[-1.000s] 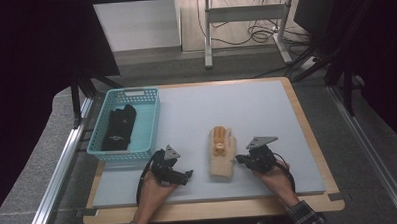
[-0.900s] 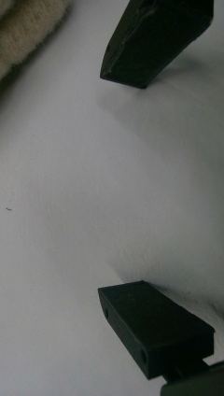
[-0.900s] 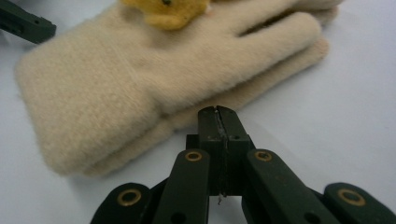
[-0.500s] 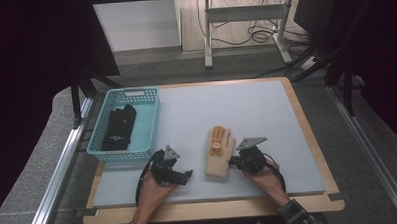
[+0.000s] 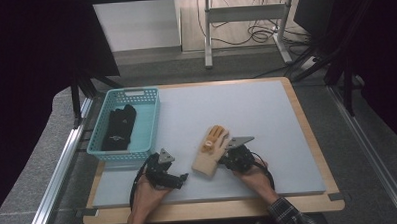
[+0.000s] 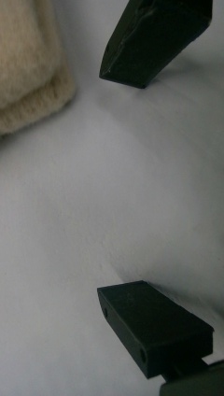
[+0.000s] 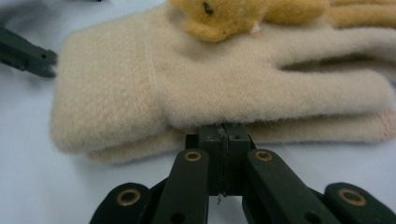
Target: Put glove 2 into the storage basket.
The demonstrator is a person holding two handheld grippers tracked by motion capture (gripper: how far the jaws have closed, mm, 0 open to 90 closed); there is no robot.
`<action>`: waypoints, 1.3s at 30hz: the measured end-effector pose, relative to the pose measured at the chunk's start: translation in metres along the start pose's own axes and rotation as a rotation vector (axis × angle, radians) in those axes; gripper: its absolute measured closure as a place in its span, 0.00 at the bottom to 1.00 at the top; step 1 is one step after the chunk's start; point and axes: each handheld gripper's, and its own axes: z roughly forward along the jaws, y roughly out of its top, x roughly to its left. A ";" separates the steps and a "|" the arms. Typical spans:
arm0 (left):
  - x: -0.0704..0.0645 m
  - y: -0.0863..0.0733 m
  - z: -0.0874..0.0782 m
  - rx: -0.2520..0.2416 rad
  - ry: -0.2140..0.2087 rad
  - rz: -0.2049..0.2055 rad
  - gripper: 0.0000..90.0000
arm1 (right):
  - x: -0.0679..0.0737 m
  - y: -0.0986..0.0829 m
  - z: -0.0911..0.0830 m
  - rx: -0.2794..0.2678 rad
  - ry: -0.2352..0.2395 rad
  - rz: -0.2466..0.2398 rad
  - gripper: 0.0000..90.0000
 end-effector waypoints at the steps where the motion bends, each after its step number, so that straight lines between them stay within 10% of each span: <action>1: 0.000 0.000 0.000 0.002 0.001 -0.001 0.01 | 0.001 0.002 0.002 0.000 0.001 -0.002 0.98; 22: 0.000 0.000 0.001 0.001 0.004 -0.012 0.00 | 0.006 0.009 0.001 -0.028 -0.026 -0.038 0.86; 39: 0.000 -0.001 0.001 0.000 0.004 -0.012 0.00 | -0.039 -0.031 -0.059 -0.054 -0.163 0.085 0.36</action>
